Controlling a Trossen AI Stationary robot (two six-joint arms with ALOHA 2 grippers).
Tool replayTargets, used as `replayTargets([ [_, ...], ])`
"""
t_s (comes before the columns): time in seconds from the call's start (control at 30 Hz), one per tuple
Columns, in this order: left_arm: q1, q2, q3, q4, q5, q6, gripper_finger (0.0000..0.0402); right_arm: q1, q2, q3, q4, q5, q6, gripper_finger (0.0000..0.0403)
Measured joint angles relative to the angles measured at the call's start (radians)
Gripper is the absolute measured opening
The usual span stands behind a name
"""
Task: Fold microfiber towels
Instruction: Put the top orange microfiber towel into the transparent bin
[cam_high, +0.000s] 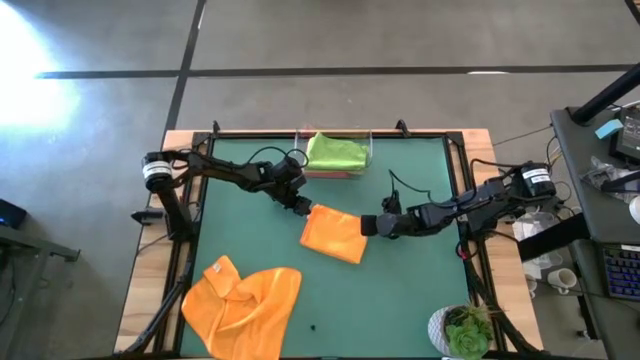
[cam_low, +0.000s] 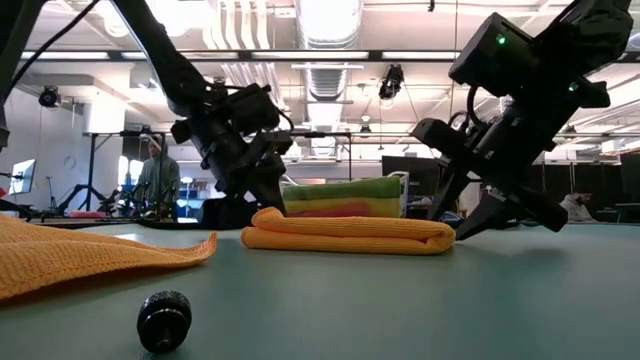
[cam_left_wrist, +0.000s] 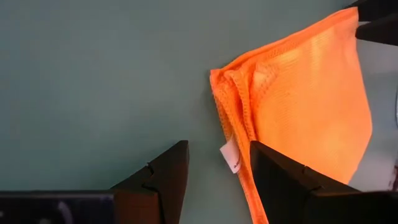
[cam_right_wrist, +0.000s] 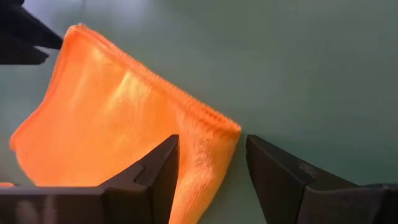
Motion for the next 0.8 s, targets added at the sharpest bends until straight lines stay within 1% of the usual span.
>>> replayTargets([
  [0.2,0.000,0.015,0.000,0.043,0.017,0.000,0.0160,-0.027,0.000,-0.001,0.002,0.000,-0.035,0.0176],
  [0.33,-0.006,0.019,0.008,0.052,0.062,-0.001,0.0160,-0.029,0.000,-0.001,0.024,0.000,-0.046,0.0176],
  [0.5,-0.008,0.026,0.009,0.065,0.046,-0.006,0.0160,-0.030,0.002,-0.001,0.065,0.000,-0.068,0.0176],
  [0.8,-0.011,0.092,0.012,0.201,0.061,-0.132,0.0160,-0.031,0.008,-0.001,0.082,-0.006,-0.069,0.0176],
])
